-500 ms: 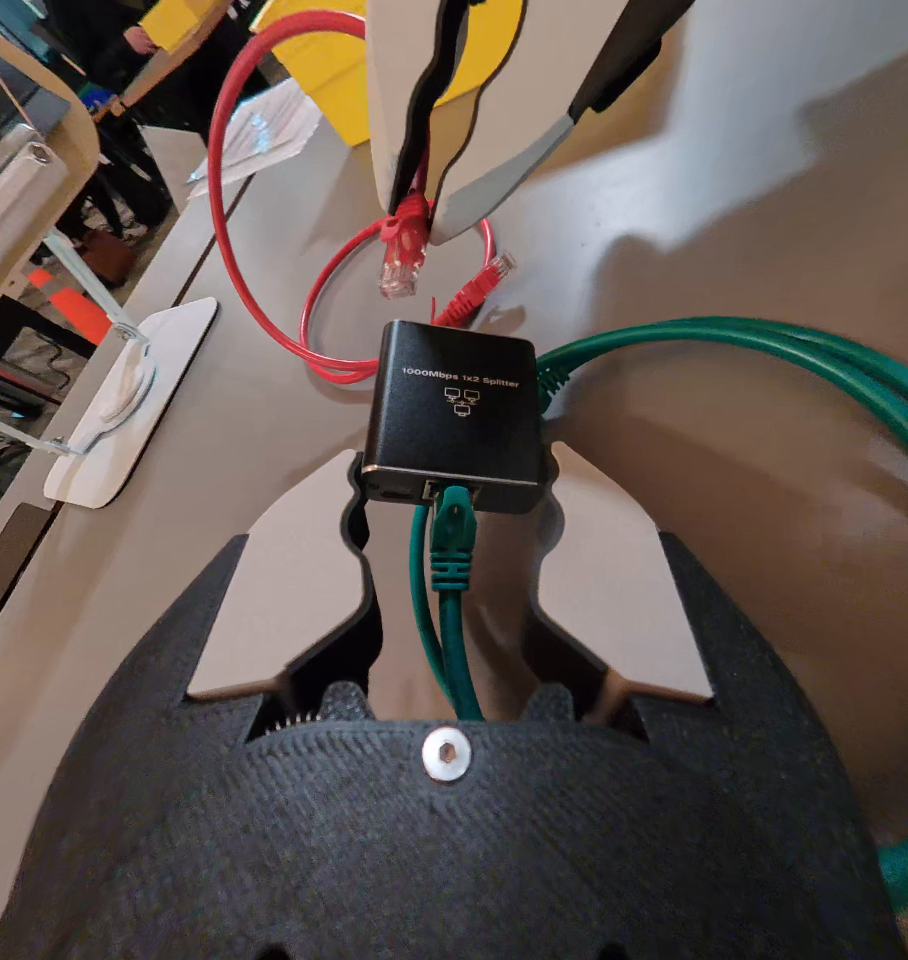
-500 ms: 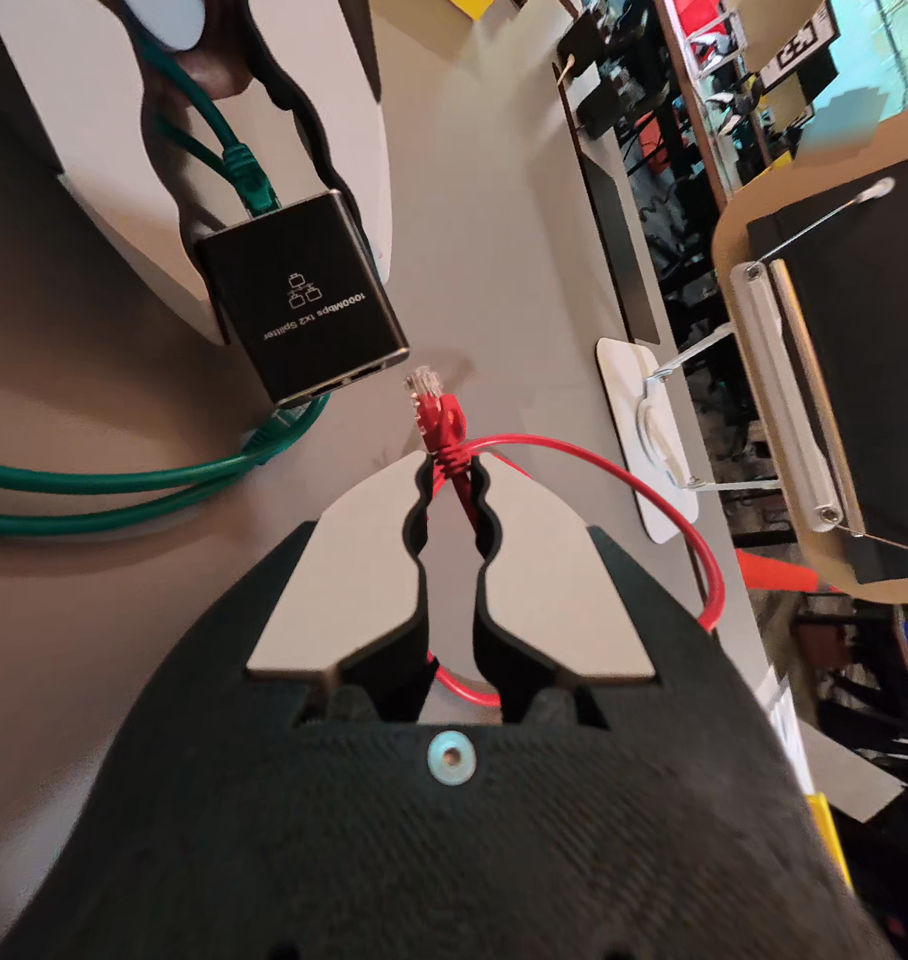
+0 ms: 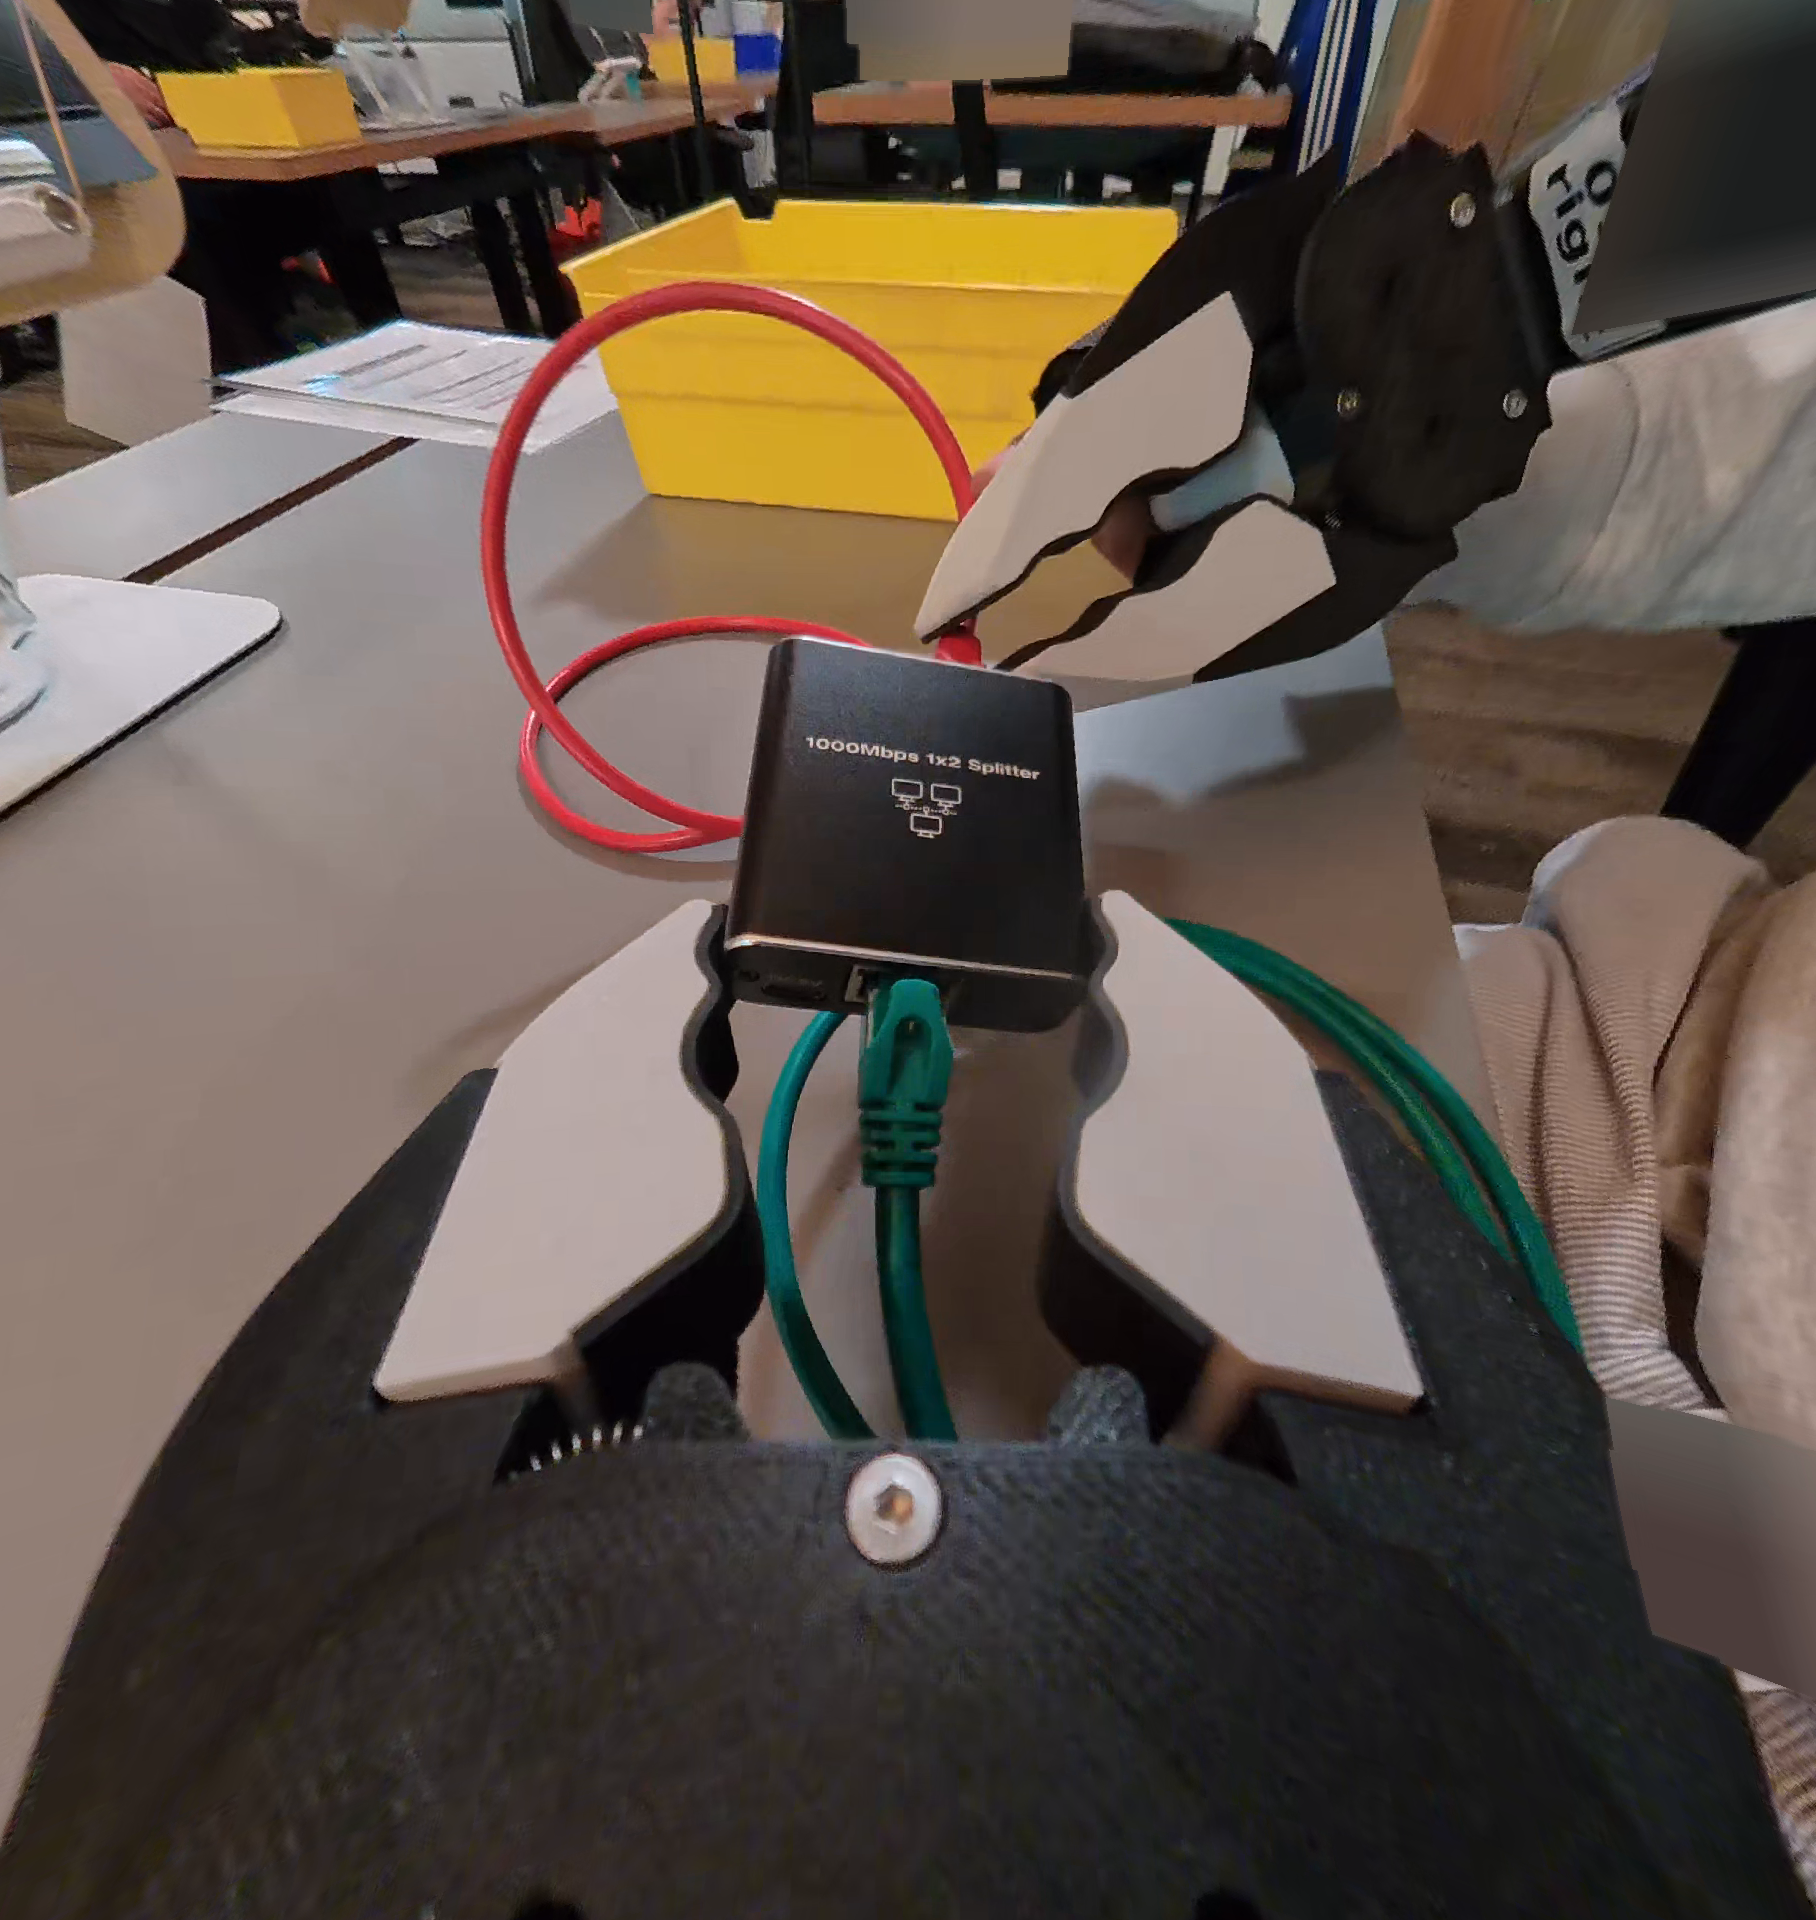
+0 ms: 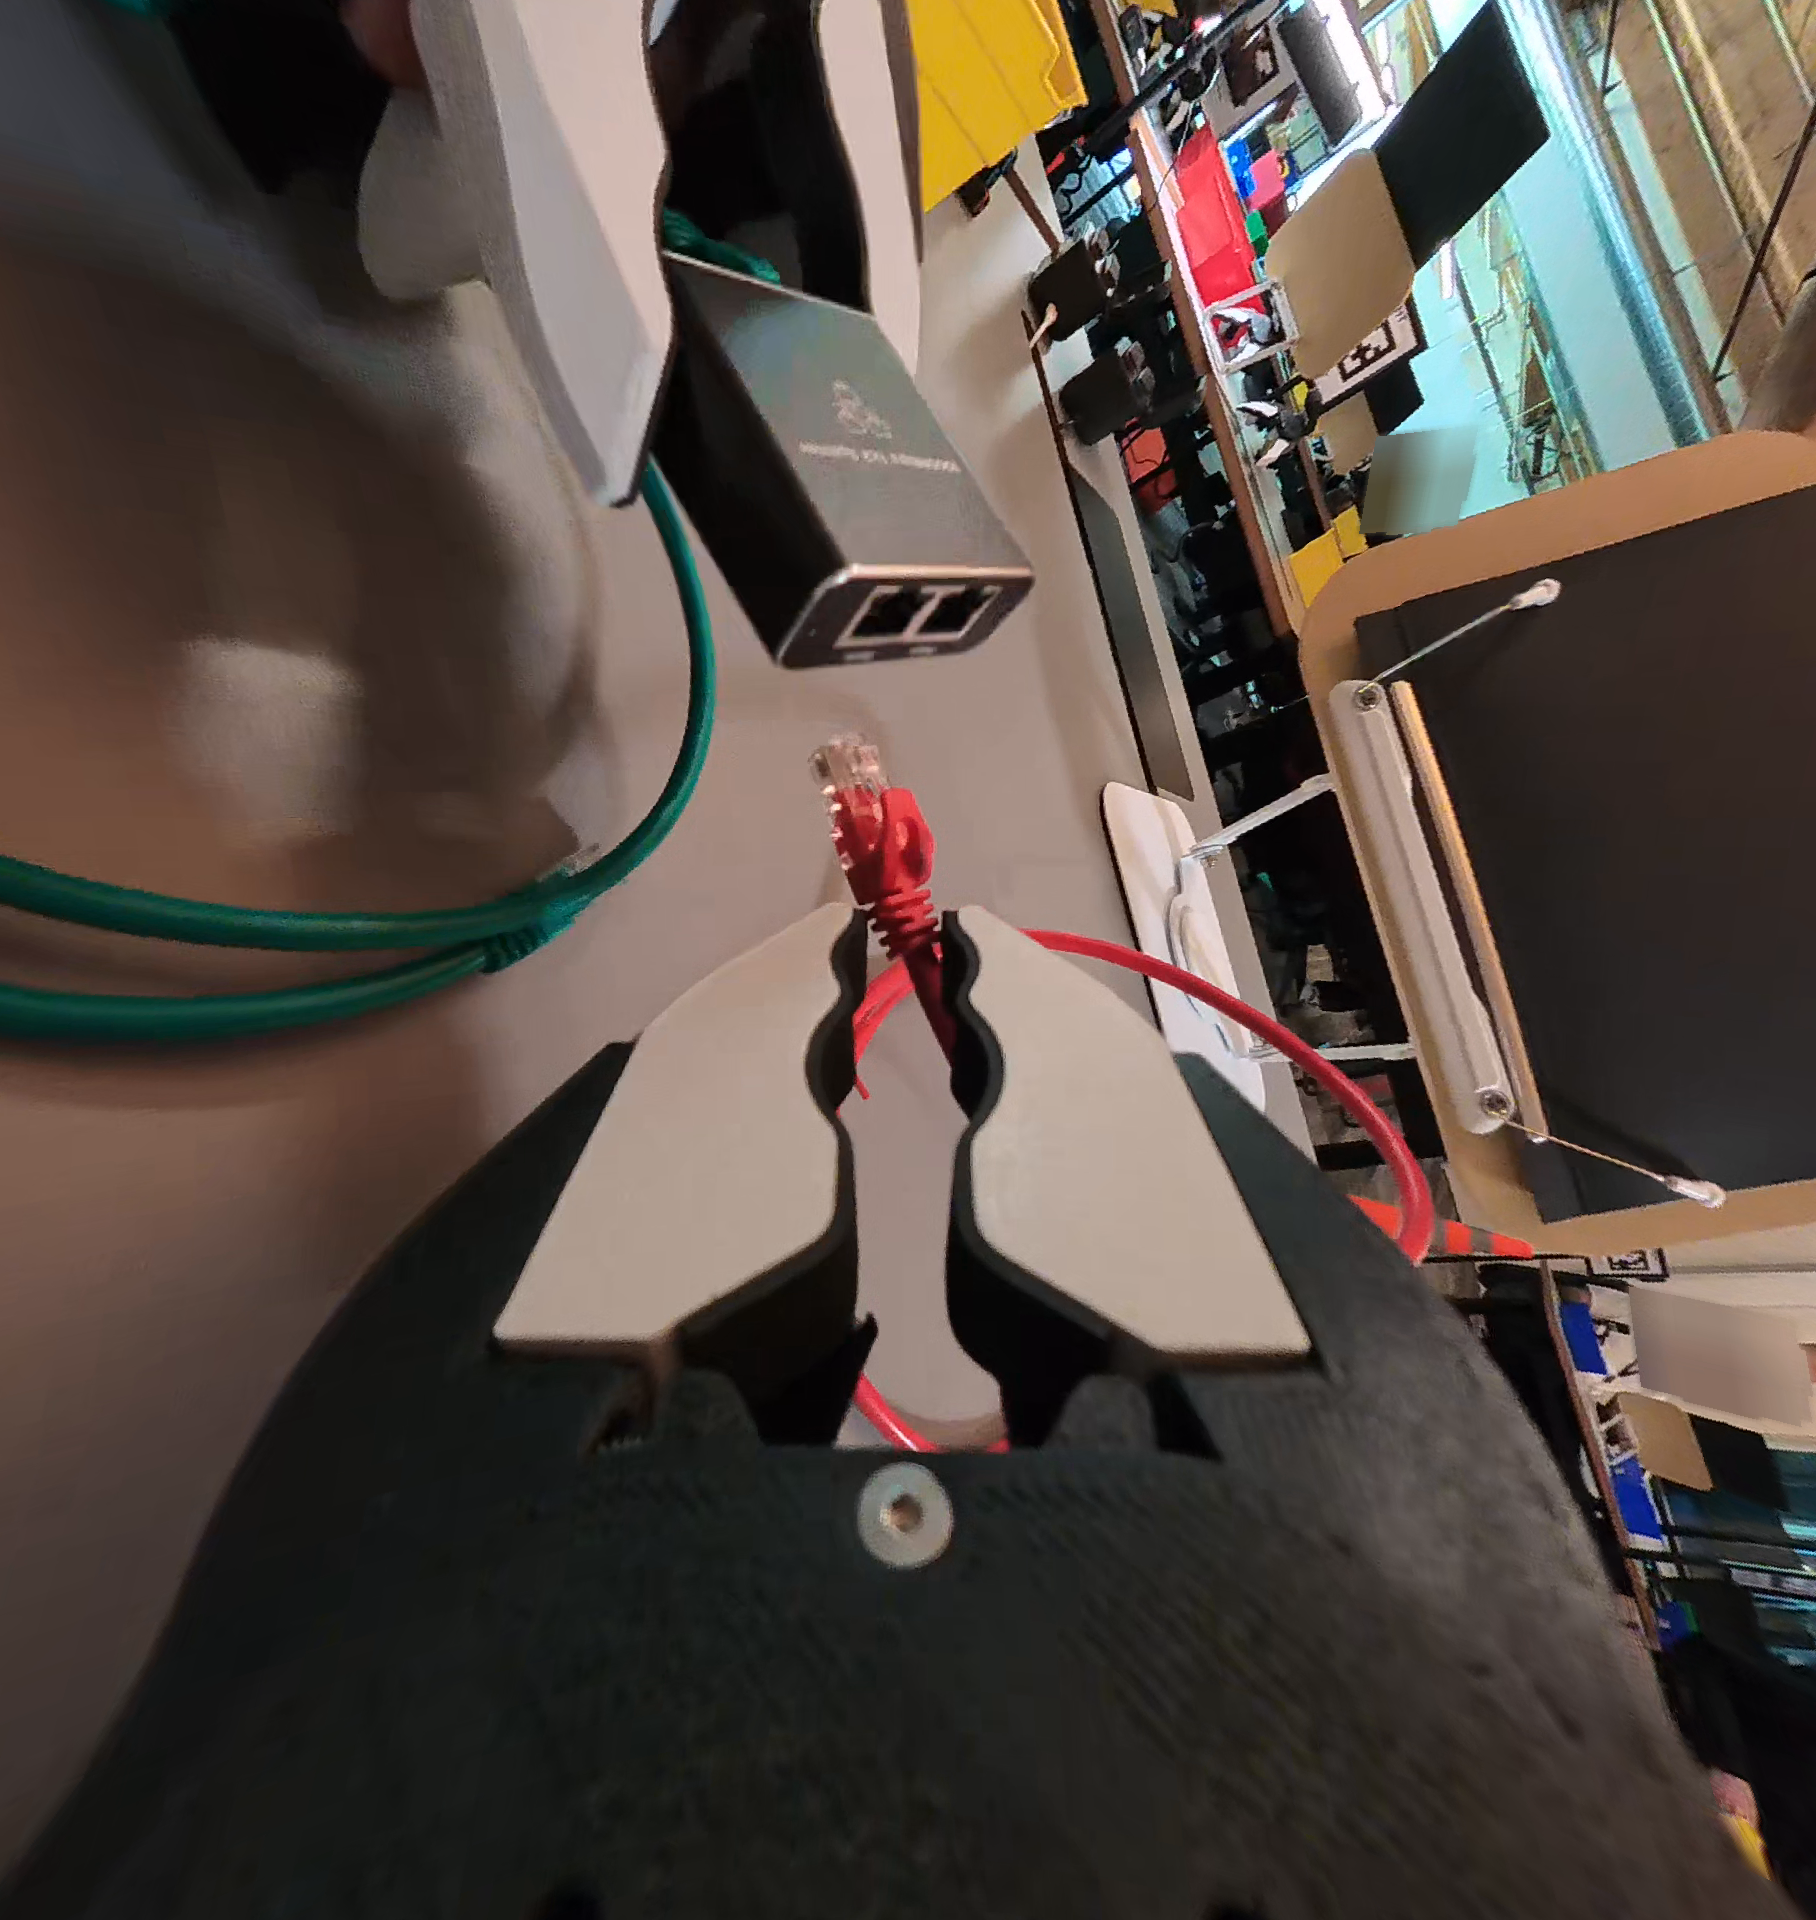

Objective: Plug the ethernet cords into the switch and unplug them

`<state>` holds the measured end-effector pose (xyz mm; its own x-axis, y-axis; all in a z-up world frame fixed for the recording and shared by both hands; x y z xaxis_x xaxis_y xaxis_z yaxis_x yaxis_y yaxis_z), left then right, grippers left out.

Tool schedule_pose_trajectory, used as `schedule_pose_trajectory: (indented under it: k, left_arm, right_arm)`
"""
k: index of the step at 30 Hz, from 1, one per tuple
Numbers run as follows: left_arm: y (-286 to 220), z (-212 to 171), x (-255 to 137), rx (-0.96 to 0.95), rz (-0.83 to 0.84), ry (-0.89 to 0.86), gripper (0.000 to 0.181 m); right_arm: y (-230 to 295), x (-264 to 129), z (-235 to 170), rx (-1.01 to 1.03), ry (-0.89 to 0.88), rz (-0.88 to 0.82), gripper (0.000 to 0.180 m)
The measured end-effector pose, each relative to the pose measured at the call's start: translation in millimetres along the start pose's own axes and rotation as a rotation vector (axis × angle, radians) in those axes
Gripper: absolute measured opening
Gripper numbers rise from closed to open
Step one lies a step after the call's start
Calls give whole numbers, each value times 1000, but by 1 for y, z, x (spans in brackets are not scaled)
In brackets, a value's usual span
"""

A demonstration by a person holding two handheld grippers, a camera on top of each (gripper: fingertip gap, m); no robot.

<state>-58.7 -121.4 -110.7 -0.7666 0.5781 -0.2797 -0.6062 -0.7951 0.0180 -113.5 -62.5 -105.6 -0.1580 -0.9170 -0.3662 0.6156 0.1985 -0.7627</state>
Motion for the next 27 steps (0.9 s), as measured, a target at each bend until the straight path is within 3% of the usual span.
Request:
schedule_pose_trajectory:
  k: [5,27]
  left_arm:
    - [-6,-3,3,-3,-31,32,64]
    - [-18,-10,11,30,-69,104,64]
  right_arm:
    - [-7,-3,5,58,-40,-35,13]
    - [1,-4,11,-33,-61,-52,13]
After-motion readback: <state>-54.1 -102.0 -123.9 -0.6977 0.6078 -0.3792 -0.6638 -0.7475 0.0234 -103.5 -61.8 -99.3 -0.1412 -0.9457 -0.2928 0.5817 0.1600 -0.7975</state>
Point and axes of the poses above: each gripper's, where its closed fingertips meet, x out along the fingers, z out of its top, y = z × x across the jaws, the point moved 1 cm from there along -x, back along the fingers, and after that the axes turned 2 degrees about z, right-handed, at the moved point
